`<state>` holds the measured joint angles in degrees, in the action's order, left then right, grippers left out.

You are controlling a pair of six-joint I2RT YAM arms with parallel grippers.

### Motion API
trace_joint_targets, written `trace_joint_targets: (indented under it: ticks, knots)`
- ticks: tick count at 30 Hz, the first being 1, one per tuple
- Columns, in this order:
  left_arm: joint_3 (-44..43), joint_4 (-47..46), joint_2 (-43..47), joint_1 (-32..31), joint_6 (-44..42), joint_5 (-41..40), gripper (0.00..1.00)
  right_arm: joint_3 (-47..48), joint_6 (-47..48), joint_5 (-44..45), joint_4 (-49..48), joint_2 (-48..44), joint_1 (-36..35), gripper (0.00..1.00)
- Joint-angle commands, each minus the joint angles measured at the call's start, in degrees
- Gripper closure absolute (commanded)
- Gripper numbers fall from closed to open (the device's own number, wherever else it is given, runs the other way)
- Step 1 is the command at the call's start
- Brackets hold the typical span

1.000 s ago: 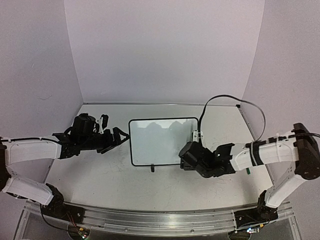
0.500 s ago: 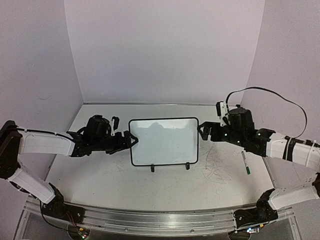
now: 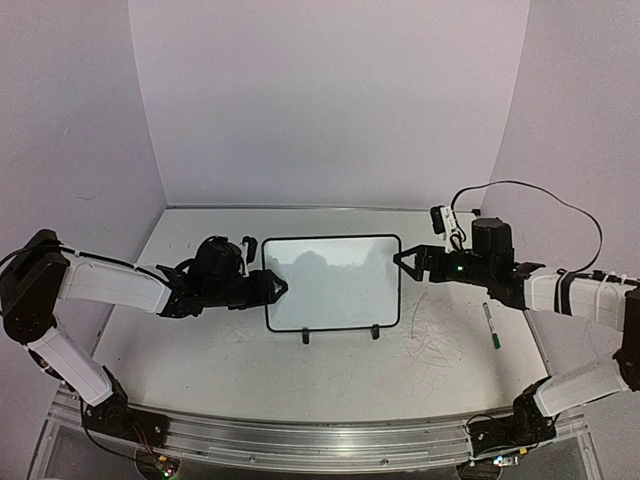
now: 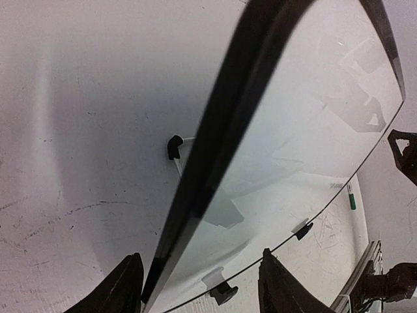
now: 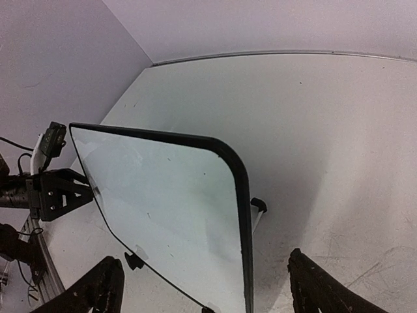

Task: Write a sentence on the whiteboard
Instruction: Adjust the whiteboard on the whiteboard stand.

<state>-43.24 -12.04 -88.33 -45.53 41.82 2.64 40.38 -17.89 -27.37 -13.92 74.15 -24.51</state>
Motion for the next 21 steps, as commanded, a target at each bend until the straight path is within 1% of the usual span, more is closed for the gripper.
trace_joint_targets:
  ticks: [1,2,5,11,14,17,19,21]
  knots:
    - [-3.9,-2.8,-1.3,-2.1,-1.3,-2.7,0.42,-1.3,-1.1,1.6,-6.1,1.1,0.0,0.12]
    - [-4.2,-2.8,-1.6,-2.4,-1.5,-4.0,0.43,-1.5,-1.5,2.9,-6.2,1.4,0.0,0.12]
    - [-5.2,-2.8,-2.8,-3.2,-1.8,-4.4,0.45,-2.2,-2.5,4.8,-7.1,2.2,0.1,0.10]
    - [-5.9,-2.7,-4.0,-4.4,-1.6,-4.8,0.47,-2.7,-3.0,6.8,-7.2,3.2,0.2,0.10]
    - [-5.0,-2.7,-3.0,-4.4,-1.7,-5.7,0.47,-2.6,-2.7,10.6,-3.8,1.8,0.1,0.10]
    - [-3.8,-2.1,-1.0,-4.4,-2.5,-7.4,0.40,-0.8,-2.0,16.4,4.9,-1.1,0.0,0.09]
    - [-3.2,-0.7,0.7,-4.4,-2.7,-9.0,0.28,0.7,-2.4,20.6,11.0,-3.4,-0.3,0.02]
    - [-3.1,1.6,2.0,-4.4,-3.0,-10.8,0.16,1.6,-3.5,23.3,16.6,-5.6,-1.4,0.02]
